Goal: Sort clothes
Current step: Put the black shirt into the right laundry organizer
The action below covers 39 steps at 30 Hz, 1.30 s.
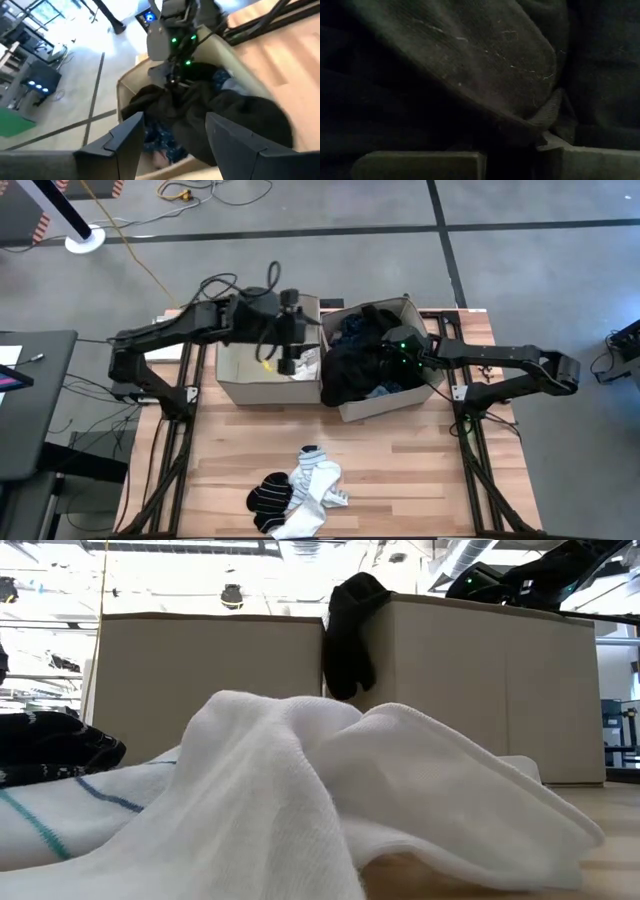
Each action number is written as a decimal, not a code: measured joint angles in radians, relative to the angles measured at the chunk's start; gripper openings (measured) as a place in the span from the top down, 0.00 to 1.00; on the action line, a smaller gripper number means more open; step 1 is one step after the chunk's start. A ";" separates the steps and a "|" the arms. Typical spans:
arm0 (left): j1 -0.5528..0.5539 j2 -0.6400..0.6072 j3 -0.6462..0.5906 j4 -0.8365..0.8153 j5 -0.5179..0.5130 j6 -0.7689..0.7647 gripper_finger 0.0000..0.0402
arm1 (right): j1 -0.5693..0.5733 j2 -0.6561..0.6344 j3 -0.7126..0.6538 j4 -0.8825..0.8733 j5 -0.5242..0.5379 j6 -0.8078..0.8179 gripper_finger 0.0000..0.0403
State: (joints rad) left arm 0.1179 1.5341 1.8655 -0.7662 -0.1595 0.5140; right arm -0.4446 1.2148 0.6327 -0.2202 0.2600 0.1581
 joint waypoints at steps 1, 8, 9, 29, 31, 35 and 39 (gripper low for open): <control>-0.007 -0.016 0.003 -0.021 -0.001 -0.007 0.48 | 0.000 0.000 0.000 0.003 0.000 0.000 0.84; -0.057 -0.064 0.003 -0.311 0.150 -0.180 0.48 | -0.002 0.002 0.004 0.145 0.008 0.013 0.84; -0.072 -0.064 0.000 -0.355 0.155 -0.198 0.48 | -0.005 0.002 0.007 0.170 0.008 0.015 0.84; -0.325 -0.078 -0.525 -0.243 0.138 -0.343 0.48 | 0.030 -0.165 0.260 -0.341 -0.028 -0.078 0.55; -0.338 -0.079 -0.567 -0.210 0.138 -0.343 0.48 | 0.047 -0.190 0.293 -0.388 -0.028 -0.077 0.45; -0.357 -0.079 -0.636 -0.166 0.139 -0.358 0.48 | 0.093 -0.241 0.349 -0.460 -0.028 -0.076 0.31; -0.378 -0.079 -0.694 -0.126 0.141 -0.368 0.48 | 0.161 -0.287 0.378 -0.442 -0.033 -0.081 0.26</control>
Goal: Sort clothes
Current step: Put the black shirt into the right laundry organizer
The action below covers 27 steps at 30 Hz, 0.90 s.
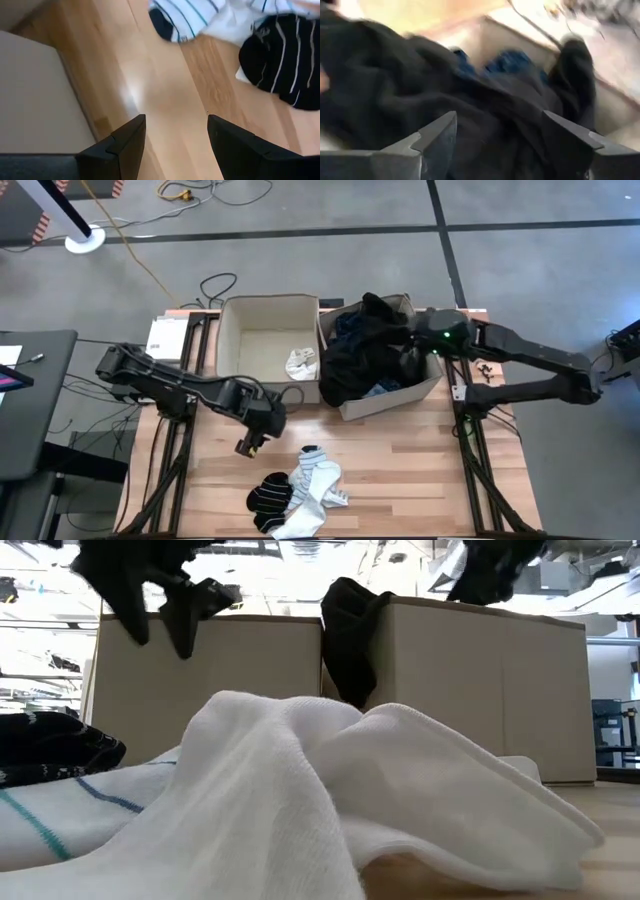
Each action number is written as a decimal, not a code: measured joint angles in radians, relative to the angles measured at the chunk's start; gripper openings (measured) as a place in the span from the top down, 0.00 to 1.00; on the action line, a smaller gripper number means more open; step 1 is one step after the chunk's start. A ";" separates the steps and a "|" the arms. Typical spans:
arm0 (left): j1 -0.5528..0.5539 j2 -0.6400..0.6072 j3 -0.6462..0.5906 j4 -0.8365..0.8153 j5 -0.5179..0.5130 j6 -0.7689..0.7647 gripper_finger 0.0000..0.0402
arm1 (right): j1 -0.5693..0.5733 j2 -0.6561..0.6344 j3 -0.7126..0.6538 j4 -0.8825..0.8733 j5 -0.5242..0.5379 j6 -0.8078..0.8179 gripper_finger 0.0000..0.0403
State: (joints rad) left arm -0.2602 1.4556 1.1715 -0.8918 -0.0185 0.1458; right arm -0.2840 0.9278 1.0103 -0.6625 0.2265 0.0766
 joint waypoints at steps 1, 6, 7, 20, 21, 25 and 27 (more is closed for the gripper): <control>-0.005 0.000 -0.012 0.010 0.001 -0.001 0.48 | 0.023 -0.007 0.000 0.023 -0.019 -0.014 0.26; -0.028 0.000 -0.073 0.114 0.015 -0.007 0.48 | 0.161 0.032 0.000 0.134 -0.098 -0.079 0.25; -0.034 0.000 -0.084 0.141 0.015 -0.012 0.48 | 0.186 0.051 0.000 0.144 -0.098 -0.093 0.25; -0.093 0.000 -0.198 0.335 0.028 -0.124 0.48 | 0.230 0.331 0.000 0.308 0.014 -0.261 0.25; -0.097 0.000 -0.201 0.335 0.029 -0.131 0.48 | 0.220 0.343 0.000 0.307 0.014 -0.262 0.25; -0.107 0.000 -0.208 0.345 0.029 -0.148 0.48 | 0.178 0.383 0.000 0.308 0.013 -0.264 0.26; -0.113 0.000 -0.208 0.355 0.029 -0.151 0.48 | 0.165 0.399 0.000 0.324 0.005 -0.270 0.29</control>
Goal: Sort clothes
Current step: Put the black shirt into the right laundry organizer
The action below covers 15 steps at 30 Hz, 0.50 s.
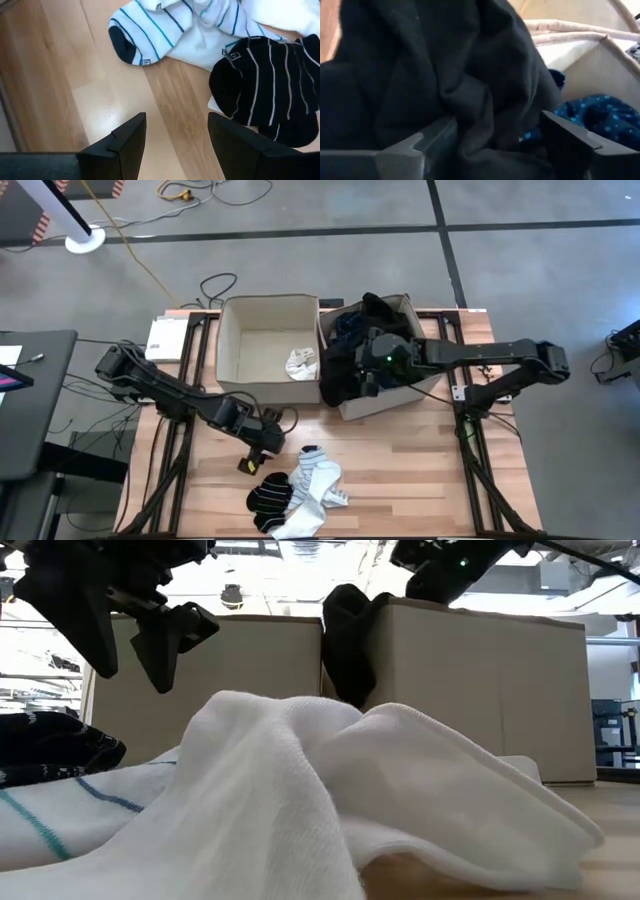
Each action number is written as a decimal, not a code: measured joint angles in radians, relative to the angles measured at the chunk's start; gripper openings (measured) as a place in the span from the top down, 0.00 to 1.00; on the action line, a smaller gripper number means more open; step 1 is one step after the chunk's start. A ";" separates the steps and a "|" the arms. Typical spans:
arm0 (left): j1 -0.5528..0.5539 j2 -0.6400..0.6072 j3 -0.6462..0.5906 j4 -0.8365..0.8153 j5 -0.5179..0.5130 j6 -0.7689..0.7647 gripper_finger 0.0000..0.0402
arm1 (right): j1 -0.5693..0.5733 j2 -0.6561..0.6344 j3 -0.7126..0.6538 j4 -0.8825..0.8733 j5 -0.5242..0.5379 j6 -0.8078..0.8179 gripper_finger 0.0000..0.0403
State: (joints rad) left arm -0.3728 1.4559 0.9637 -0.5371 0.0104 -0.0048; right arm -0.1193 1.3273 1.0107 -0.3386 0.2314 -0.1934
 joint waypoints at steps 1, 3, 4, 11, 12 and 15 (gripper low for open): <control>-0.003 0.000 0.000 0.003 0.000 0.000 0.48 | -0.003 0.005 0.000 0.009 -0.001 -0.010 0.32; -0.009 0.000 0.000 0.011 0.000 0.000 0.48 | -0.004 0.018 0.000 0.034 -0.001 -0.031 0.41; -0.011 0.000 0.000 0.015 0.000 0.000 0.48 | -0.004 0.020 0.000 0.041 -0.002 -0.042 0.48; -0.025 0.000 0.000 0.028 0.000 0.007 0.48 | -0.007 -0.006 0.000 0.018 0.051 -0.086 0.95; -0.027 0.000 0.000 0.029 0.000 0.010 0.48 | -0.012 -0.017 0.000 0.006 0.078 -0.080 0.96; -0.035 0.000 0.000 0.035 0.003 0.020 0.48 | -0.039 -0.052 -0.001 -0.060 0.135 -0.058 0.98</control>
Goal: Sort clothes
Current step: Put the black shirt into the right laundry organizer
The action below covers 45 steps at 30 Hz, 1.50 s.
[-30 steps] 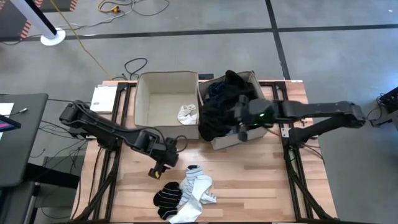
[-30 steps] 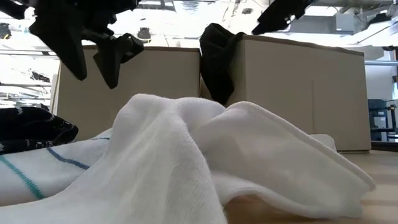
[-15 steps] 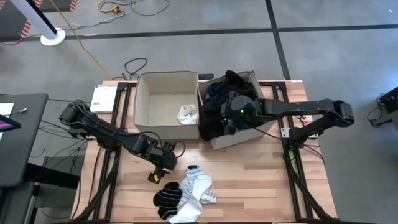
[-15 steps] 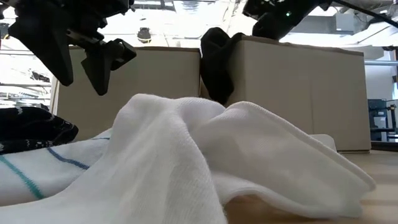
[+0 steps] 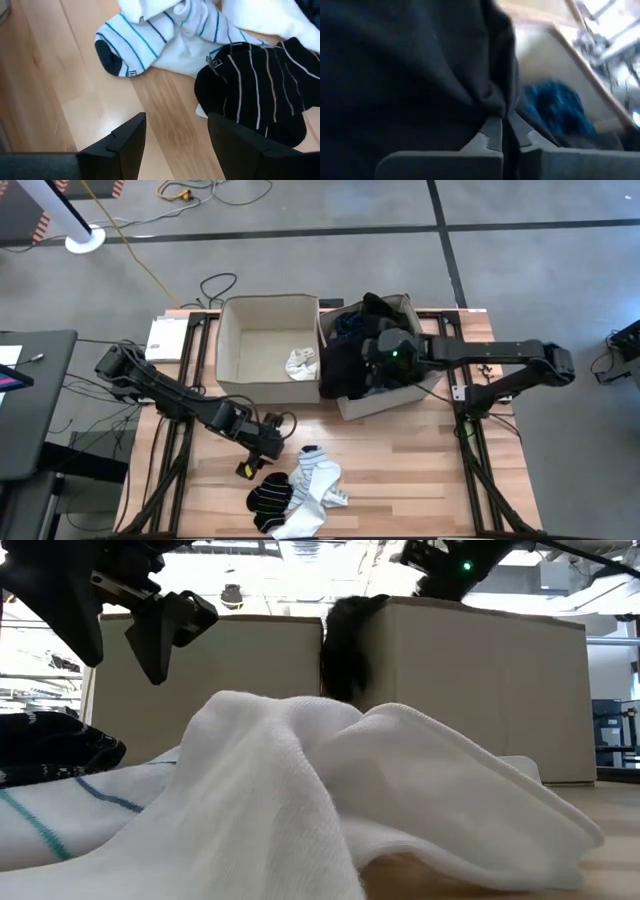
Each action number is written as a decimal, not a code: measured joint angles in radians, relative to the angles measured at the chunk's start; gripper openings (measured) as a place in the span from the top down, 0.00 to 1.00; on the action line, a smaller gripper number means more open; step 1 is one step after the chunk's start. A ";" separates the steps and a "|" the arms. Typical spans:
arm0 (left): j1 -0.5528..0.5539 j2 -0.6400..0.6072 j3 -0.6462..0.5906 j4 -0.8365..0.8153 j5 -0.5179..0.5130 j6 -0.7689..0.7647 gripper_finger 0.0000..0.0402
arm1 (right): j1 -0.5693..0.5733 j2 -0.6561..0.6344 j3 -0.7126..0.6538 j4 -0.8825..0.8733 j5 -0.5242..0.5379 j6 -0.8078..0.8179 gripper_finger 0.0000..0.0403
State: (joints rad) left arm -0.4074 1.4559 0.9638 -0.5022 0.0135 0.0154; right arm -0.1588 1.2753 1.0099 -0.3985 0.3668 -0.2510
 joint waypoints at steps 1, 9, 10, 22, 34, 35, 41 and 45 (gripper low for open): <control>-0.002 0.000 0.000 0.001 0.000 0.002 0.48 | -0.017 -0.008 -0.001 -0.022 0.000 0.013 0.99; -0.003 0.000 0.000 0.070 0.014 0.041 0.48 | -0.172 0.021 -0.031 -0.182 -0.032 0.160 0.99; -0.003 0.000 0.000 0.075 0.016 0.046 0.48 | -0.187 0.029 -0.044 -0.179 -0.052 0.170 0.99; -0.012 0.000 0.000 0.054 0.017 0.021 0.48 | -0.328 0.167 -0.169 -0.051 -0.256 0.246 0.99; -0.037 0.001 0.000 0.029 0.016 -0.019 0.48 | -0.378 0.248 -0.167 -0.011 -0.323 0.304 0.98; -0.040 0.001 0.000 0.023 0.010 -0.021 0.48 | -0.376 0.232 -0.167 -0.014 -0.323 0.307 0.97; -0.043 0.001 0.000 0.005 -0.001 -0.027 0.48 | -0.355 0.049 -0.129 -0.091 -0.322 0.330 0.77; -0.043 0.001 0.000 -0.001 -0.007 -0.012 0.48 | -0.324 -0.091 -0.084 -0.129 -0.319 0.333 0.58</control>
State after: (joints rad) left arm -0.4503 1.4567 0.9638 -0.5034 0.0066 0.0037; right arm -0.4823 1.1847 0.9260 -0.5275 0.0481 0.0822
